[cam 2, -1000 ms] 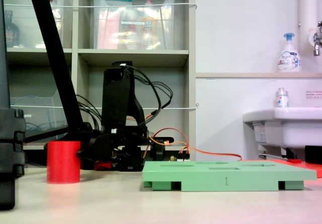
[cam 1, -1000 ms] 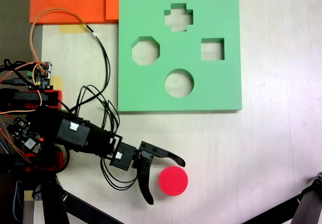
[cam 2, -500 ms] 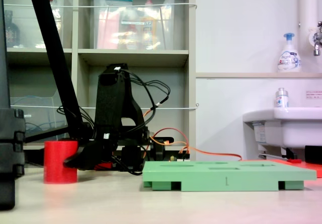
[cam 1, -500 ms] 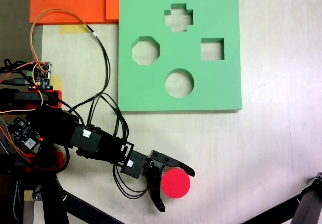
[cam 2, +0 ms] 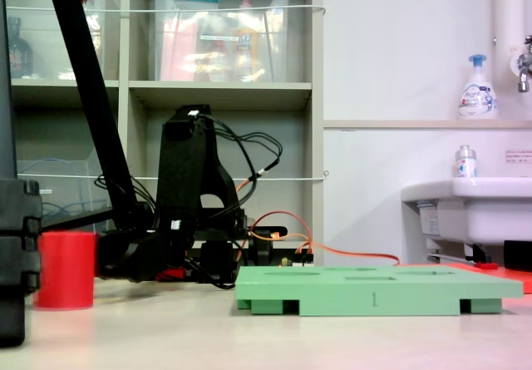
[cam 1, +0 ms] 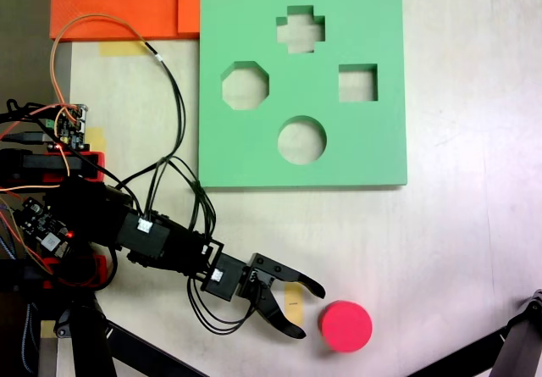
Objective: Put the cylinder block into the corresponding hole
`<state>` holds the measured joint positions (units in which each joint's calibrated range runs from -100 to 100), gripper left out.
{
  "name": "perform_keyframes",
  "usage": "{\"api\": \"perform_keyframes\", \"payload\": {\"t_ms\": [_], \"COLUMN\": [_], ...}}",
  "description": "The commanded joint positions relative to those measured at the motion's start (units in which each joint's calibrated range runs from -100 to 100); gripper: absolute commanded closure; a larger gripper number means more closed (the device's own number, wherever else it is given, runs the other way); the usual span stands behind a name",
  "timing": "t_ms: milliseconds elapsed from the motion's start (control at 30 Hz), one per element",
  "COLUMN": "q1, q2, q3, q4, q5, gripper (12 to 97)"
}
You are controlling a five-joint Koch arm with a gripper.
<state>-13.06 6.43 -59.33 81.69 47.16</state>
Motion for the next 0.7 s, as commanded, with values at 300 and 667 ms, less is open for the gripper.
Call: {"api": "perform_keyframes", "payload": {"t_ms": [300,667], "q1": [0.59,-0.2], "q2": [-3.5,7.68], "q3": [2.9,18.36], "q4": [-0.76,-7.02], "q5": [-0.24,-0.2], "gripper": [34.6,34.7]}}
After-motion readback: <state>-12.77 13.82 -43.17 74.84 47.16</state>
